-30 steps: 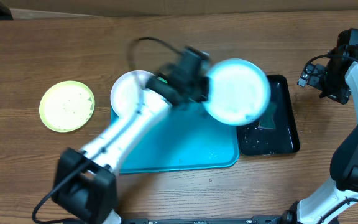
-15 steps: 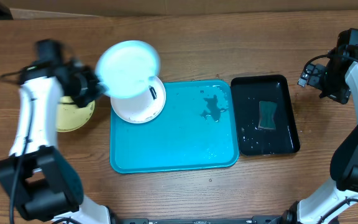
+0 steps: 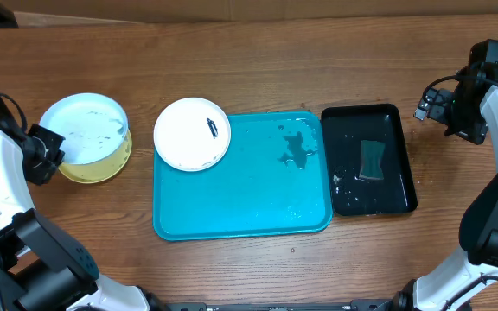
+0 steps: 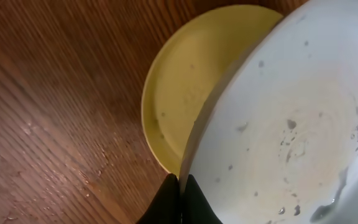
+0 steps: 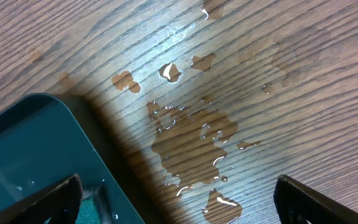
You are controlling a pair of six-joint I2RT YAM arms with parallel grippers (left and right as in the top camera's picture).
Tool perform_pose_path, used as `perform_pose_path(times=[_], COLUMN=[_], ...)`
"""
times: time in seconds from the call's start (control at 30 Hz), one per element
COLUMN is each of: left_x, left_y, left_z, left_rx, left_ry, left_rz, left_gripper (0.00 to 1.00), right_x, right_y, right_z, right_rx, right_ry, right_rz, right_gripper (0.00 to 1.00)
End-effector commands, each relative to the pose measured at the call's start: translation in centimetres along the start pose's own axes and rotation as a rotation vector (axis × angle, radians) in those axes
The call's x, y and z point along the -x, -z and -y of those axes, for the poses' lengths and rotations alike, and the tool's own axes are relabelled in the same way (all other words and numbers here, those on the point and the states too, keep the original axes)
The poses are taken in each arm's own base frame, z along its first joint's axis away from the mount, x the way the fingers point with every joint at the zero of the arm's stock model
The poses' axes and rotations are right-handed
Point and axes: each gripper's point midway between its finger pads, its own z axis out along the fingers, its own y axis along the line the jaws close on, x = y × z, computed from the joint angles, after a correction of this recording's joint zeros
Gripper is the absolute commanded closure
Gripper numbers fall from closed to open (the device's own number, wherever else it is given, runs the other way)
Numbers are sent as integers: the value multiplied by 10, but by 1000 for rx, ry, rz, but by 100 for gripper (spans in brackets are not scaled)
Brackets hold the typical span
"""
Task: Clean dirty plates on tray and stack at the side
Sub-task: 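Carry the plate left and stack it on the yellow plate, then open left gripper and raise it off the stacked plates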
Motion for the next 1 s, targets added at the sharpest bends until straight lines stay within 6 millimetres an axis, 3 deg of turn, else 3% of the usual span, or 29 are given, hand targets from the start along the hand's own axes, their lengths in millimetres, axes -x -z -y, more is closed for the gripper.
perform_pose_path(times=[0.0,0.47,0.87,0.93,0.97], left_x=[15,8,6,6,6], left_y=[3,-32,-48,-48,-49], left_z=[-7,-7,-11,-10,-10], left_rx=[64,54,45,42,40], left_ry=[8,5,6,5,5], left_rz=[72,103,121,124,123], left_gripper=[96,96,95,90,81], right_x=[5,5,5,5,5], right_y=[9,9,9,9,9], right_z=[0,0,0,0,0], right_rx=[0,-1,0,0,0], right_ry=[-8,-8,-8,-8,-8], right_rz=[30,30,30,30,30], right_gripper=[0,0,0,0,0])
